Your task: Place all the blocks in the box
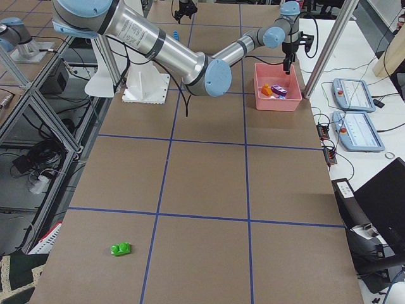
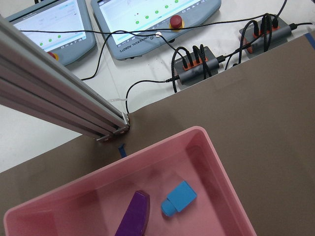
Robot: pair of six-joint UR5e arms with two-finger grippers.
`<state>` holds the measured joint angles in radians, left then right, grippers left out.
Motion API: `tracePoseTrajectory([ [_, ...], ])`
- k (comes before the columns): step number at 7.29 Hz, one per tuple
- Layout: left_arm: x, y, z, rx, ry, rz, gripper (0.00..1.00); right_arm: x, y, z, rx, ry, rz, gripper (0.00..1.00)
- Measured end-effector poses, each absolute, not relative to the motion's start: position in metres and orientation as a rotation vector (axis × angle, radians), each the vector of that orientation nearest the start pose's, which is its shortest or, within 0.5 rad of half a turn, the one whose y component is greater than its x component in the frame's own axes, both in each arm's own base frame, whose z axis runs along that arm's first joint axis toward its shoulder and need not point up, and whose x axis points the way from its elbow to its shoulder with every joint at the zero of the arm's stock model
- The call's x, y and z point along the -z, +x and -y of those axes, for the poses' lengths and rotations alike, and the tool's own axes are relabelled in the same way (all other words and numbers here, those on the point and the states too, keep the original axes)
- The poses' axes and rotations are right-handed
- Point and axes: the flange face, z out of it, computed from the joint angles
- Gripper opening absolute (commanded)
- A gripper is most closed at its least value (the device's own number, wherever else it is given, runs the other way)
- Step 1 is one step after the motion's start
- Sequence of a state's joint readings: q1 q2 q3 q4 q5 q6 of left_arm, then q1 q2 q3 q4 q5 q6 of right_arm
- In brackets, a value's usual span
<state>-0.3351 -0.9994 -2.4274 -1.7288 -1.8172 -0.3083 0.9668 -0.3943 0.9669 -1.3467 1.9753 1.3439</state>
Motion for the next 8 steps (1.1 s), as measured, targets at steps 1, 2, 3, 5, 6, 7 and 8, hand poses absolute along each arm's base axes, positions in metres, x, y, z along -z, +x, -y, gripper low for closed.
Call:
tracePoseTrajectory([
  [1, -0.47, 0.234, 0.185, -0.999, 0.129, -0.483, 1.0, -0.108, -0.406, 0.761, -0.536, 0.126, 0.872, 1.0],
  [2, -0.483, 0.242, 0.176, -1.033, 0.106, -0.471, 1.0, -0.113, -0.403, 0.761, -0.538, 0.126, 0.869, 1.0],
  [3, -0.492, 0.251, 0.167, -1.058, 0.085, -0.464, 1.0, -0.119, -0.401, 0.758, -0.537, 0.126, 0.87, 1.0],
  [5, -0.518, 0.274, 0.153, -1.078, 0.066, -0.475, 1.0, -0.127, -0.398, 0.753, -0.536, 0.129, 0.874, 1.0],
  [6, -0.533, 0.286, 0.15, -1.075, 0.066, -0.489, 1.0, -0.129, -0.396, 0.753, -0.536, 0.129, 0.872, 1.0],
  [7, -0.542, 0.3, 0.147, -1.069, 0.068, -0.506, 0.99, -0.13, -0.394, 0.753, -0.536, 0.128, 0.874, 1.0],
  [8, -0.542, 0.312, 0.145, -1.066, 0.072, -0.524, 0.9, -0.13, -0.384, 0.756, -0.535, 0.123, 0.881, 1.0],
])
